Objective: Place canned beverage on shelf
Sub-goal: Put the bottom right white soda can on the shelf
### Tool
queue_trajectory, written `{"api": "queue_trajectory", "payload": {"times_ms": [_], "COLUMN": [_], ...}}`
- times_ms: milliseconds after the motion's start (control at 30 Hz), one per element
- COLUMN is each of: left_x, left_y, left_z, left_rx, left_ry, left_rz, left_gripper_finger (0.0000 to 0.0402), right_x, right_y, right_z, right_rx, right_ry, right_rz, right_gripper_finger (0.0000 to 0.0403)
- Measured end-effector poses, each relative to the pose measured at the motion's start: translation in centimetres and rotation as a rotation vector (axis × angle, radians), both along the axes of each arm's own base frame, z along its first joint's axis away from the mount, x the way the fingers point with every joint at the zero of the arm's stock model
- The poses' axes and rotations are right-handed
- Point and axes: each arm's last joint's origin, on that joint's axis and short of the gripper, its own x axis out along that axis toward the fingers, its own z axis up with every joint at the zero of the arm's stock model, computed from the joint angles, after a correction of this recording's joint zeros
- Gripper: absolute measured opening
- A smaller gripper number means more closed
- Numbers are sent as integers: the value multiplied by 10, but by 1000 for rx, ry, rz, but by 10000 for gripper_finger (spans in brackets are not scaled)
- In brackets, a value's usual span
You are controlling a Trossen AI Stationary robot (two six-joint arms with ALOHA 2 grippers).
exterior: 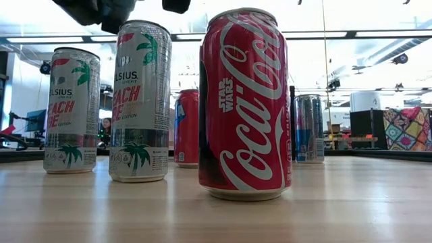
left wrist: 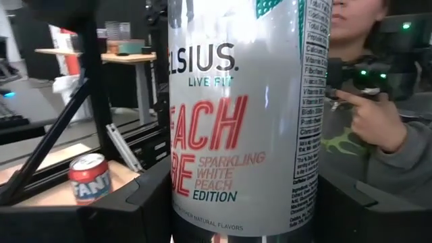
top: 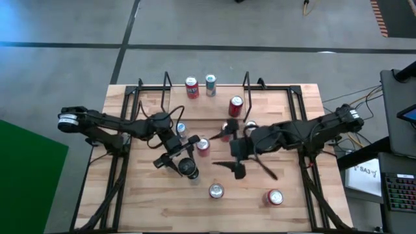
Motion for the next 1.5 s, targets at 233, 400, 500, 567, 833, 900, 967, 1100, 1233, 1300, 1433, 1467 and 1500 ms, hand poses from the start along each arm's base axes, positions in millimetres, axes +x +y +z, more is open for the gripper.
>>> {"api": "queue_trajectory", "payload": {"times_ms": [233,400,500,567,833,900,967,1100,1233,1300,1433,1467,1500], "left_x": [5,0,-3,-6,-12,-11,-9,-5,0,3,8,9,10], "left_y": [7,15,17,16,1,0,0,-1,-1,-1,-1,-1,-1], "left_z": [-1,3,0,6,14,18,18,20,18,17,16,15,15], "left_rx": [-4,43,107,155,243,232,239,212,184,175,175,180,191], "left_ry": [52,85,115,88,1,-7,-1,-20,-41,-60,-95,-99,-100], "left_rz": [318,694,970,1163,1533,1572,1609,1624,1689,1707,1737,1747,1750], "left_gripper_finger": [237,237,237,237,237,237,237,237,237,237,237,237,237], "right_x": [8,-5,-15,-20,-14,-8,-4,3,8,10,16,20,22], "right_y": [1,-6,-11,-13,-14,-14,-13,-19,-32,-39,-55,-58,-60], "right_z": [-7,-1,5,9,6,5,5,6,9,10,6,3,2], "right_rx": [-19,-21,9,58,133,147,147,138,175,179,148,142,142], "right_ry": [1,-7,-25,-46,-91,-120,-144,-170,-180,-195,-187,-183,-187], "right_rz": [-70,-312,-452,-487,-615,-629,-625,-624,-576,-583,-626,-636,-641], "right_gripper_finger": [359,359,359,359,359,359,359,359,359,359,359,359,359]}}
